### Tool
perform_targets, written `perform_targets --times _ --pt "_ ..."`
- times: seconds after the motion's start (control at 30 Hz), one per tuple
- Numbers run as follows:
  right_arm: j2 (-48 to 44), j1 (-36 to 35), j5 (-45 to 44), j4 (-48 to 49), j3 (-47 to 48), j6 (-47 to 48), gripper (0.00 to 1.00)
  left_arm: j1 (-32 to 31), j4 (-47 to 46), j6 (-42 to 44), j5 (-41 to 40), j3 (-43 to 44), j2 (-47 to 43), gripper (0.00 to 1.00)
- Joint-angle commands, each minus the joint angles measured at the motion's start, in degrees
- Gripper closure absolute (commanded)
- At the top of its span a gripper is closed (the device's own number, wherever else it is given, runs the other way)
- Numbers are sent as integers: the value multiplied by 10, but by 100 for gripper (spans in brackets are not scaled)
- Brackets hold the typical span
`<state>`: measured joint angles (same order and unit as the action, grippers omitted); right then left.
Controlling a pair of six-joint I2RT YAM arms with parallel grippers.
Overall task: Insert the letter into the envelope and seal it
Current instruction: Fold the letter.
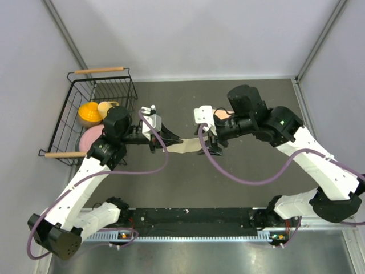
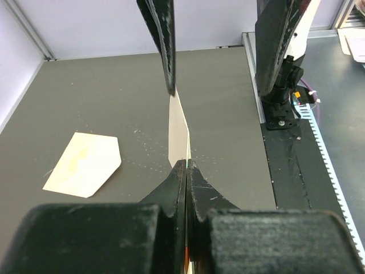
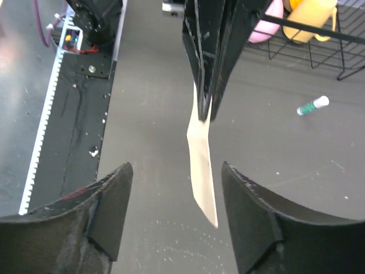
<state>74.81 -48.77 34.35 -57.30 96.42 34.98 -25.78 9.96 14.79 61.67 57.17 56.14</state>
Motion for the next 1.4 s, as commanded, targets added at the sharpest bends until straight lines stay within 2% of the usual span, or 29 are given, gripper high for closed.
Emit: perform_targets --times 0.0,0.03,0.07,0.27,0.3,0.4,0.43,0.5,0.83,1.37 --pt "31 -33 4 49 28 1 42 -10 -20 -20 6 5 -3 100" --pt "37 -37 -2 53 31 1 52 -10 -20 -21 4 5 -4 100" --pt "40 -42 -19 57 32 2 55 -13 -20 -24 2 5 -4 100" --pt "62 -66 -62 74 36 12 60 -16 -21 -27 -1 1 -13 100" --pt "64 -66 -63 73 37 11 63 -16 -21 -27 -2 -2 -16 100" --pt "71 -69 -71 74 43 11 78 -16 -24 -35 -7 -7 -20 100" --pt "69 -69 -77 73 42 11 90 -16 -29 -40 -13 -9 -21 100" --pt "67 -68 -89 74 39 11 100 -16 -31 -42 -16 -14 -26 100" --pt "21 -64 -174 68 -39 41 100 16 -42 -70 -1 -21 -44 100" --pt "-48 18 -185 -6 -112 47 100 68 -51 -80 32 -27 -50 100"
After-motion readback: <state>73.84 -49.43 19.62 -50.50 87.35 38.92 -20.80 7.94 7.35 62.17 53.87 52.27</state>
